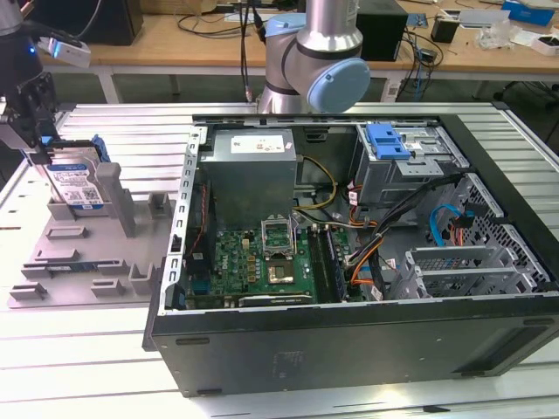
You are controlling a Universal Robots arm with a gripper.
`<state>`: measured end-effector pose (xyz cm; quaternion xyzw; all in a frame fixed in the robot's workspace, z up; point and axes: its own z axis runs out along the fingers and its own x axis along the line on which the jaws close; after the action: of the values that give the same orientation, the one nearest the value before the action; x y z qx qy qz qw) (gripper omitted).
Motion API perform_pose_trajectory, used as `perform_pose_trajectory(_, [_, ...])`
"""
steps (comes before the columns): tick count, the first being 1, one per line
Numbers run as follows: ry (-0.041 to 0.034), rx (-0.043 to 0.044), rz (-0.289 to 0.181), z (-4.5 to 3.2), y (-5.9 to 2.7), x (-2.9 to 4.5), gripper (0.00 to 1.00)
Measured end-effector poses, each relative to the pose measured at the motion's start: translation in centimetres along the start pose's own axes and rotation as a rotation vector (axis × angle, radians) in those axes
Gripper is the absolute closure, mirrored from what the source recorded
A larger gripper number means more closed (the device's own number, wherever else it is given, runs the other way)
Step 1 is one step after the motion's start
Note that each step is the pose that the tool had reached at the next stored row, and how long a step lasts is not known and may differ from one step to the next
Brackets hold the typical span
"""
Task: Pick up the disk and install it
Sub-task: 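Pick up the disk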
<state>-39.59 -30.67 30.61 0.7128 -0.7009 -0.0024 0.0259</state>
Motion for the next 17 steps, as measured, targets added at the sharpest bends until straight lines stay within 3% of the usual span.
perform_pose_trajectory(1, [0.0, -0.0001, 0.0, 0.05, 0.05, 0.0, 0.58])
perform_pose_trajectory(7, [0.0001, -0.0001, 0.0, 0.79, 0.03, -0.02, 0.58])
perform_pose_trajectory(14, [0.0003, -0.0001, 0.0, 0.81, 0.02, -0.02, 0.58])
perform_pose_trajectory(17, [0.0001, -0.0001, 0.0, 0.81, 0.02, -0.02, 0.64])
